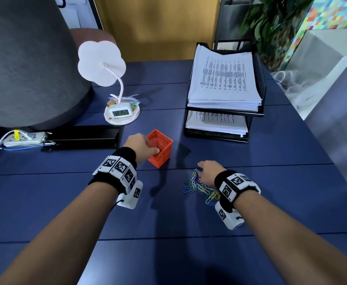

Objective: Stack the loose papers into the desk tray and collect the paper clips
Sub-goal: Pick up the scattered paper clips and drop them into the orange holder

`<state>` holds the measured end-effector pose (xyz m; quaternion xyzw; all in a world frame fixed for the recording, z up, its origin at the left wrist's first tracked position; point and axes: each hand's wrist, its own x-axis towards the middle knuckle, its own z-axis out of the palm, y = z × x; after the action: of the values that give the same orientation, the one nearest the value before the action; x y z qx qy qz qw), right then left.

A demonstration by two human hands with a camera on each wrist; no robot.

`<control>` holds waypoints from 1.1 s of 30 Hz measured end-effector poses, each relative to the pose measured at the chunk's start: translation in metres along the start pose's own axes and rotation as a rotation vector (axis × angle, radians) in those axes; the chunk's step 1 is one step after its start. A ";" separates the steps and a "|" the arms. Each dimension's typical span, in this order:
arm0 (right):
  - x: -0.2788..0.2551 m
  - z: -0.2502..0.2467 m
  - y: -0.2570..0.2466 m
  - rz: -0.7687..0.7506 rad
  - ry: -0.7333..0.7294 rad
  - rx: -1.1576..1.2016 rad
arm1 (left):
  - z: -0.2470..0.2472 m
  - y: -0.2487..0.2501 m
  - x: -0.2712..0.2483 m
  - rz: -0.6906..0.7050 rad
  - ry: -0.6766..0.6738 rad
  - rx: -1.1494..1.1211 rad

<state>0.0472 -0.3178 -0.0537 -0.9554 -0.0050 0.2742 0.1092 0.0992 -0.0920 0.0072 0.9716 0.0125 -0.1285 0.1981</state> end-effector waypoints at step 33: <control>-0.051 0.006 -0.015 -0.063 0.519 0.588 | 0.032 -0.007 -0.049 -0.044 0.114 -0.275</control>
<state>0.0018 -0.3053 -0.0284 -0.9203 0.0721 0.0097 0.3844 0.0433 -0.0965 -0.0119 0.9405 0.0626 -0.0744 0.3256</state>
